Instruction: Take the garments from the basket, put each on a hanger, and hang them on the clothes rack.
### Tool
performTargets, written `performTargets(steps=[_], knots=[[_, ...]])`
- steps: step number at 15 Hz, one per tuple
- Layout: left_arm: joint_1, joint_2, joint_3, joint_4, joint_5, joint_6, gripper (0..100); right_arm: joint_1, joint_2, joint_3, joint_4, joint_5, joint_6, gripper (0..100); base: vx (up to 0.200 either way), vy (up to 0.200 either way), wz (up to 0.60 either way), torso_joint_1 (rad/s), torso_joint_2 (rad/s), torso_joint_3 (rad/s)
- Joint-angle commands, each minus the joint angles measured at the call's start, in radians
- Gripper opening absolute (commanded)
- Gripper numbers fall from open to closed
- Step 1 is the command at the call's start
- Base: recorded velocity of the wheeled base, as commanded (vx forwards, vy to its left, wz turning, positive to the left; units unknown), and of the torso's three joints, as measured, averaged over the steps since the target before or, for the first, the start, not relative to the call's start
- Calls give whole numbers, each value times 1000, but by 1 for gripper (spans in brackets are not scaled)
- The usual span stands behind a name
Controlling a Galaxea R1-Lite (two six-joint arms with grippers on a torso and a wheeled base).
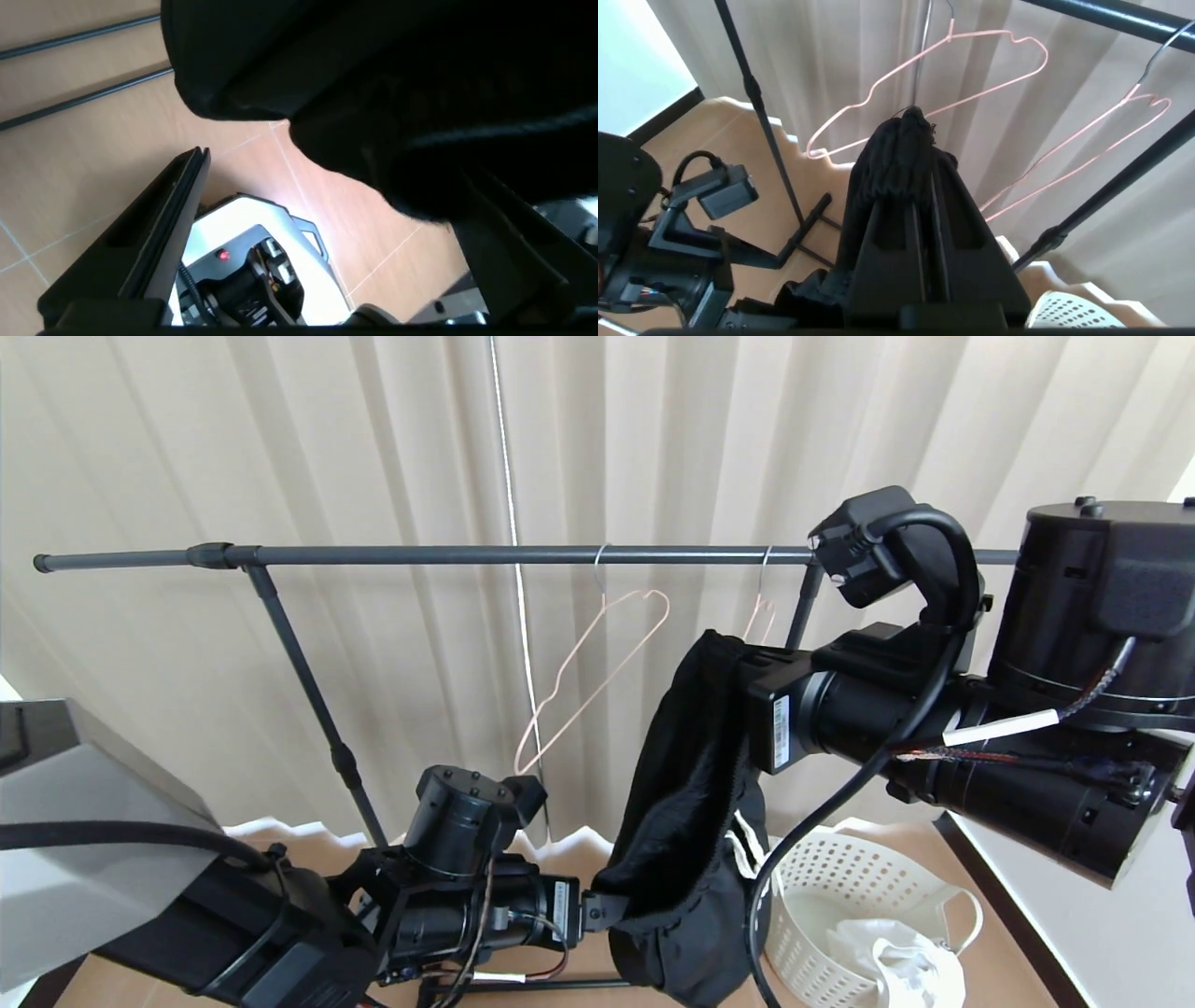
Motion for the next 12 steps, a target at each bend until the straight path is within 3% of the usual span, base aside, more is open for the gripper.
performTargets(steps=[1,2,3,5,8,12], knots=[[1,61,-3,-19,8,0,100,0,-16,4,0,0,8,0,0,0,0,0,0,0],[1,67,-3,-25,8,0,100,0,-19,5,0,0,13,0,0,0,0,0,0,0],[1,70,-1,-33,10,0,0,0,-39,13,1,-1,20,0,0,0,0,0,0,0],[-2,56,13,-33,17,0,0,-11,-67,27,4,-1,19,0,0,0,0,0,0,0],[3,-84,72,-30,37,29,0,-66,-79,34,18,-4,16,0,0,0,0,0,0,0],[61,-225,-1,77,131,172,0,-152,-45,-25,124,2,25,0,0,0,0,0,0,0]])
